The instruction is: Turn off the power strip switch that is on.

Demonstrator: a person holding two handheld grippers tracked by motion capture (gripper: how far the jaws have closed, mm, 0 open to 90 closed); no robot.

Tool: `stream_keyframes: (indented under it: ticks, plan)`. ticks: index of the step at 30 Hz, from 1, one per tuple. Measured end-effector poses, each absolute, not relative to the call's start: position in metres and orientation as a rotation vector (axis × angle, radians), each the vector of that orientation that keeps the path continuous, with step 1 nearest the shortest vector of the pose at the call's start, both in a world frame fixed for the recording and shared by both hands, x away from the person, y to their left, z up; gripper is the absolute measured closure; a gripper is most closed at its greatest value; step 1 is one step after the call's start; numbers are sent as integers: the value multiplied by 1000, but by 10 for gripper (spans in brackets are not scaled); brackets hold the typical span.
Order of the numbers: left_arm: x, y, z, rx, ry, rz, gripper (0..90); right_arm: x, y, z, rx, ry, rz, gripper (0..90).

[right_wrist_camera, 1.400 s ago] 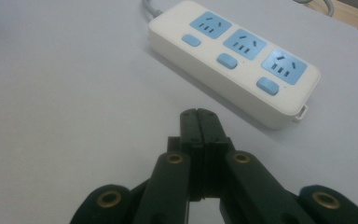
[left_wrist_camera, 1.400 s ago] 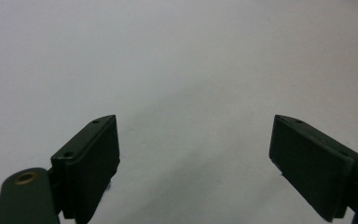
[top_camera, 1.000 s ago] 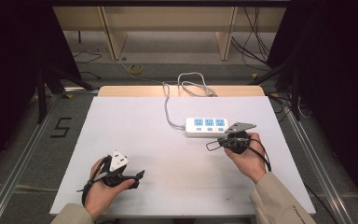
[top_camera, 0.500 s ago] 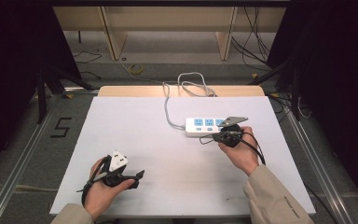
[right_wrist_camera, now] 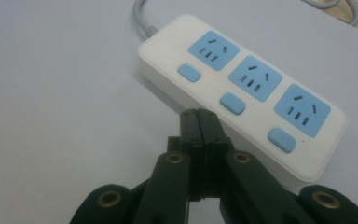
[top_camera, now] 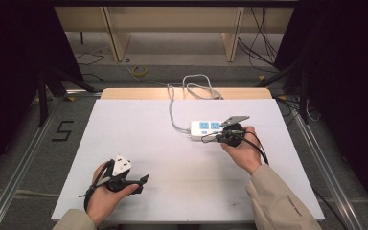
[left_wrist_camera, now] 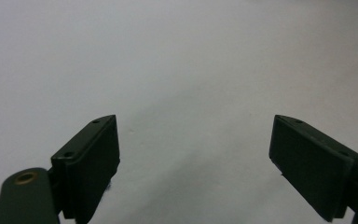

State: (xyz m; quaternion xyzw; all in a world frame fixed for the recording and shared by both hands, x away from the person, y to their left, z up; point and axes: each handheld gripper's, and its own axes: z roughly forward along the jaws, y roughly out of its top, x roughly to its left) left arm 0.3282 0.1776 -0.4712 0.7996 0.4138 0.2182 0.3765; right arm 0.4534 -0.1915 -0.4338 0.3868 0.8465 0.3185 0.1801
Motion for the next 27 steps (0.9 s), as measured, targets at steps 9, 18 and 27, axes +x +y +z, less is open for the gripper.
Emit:
stream_keyframes:
  ticks: [9,18,27]
  plan:
    - [328,178,-472,2046,1060,555,155,462,-187,-435,1102,2406,893,900]
    - [328,178,-472,2047,1060,555,155,468,-186,-435,1110,2413,880,900]
    - [329,178,-472,2048,1059,558,155,473,-183,-433,1114,2415,873,900]
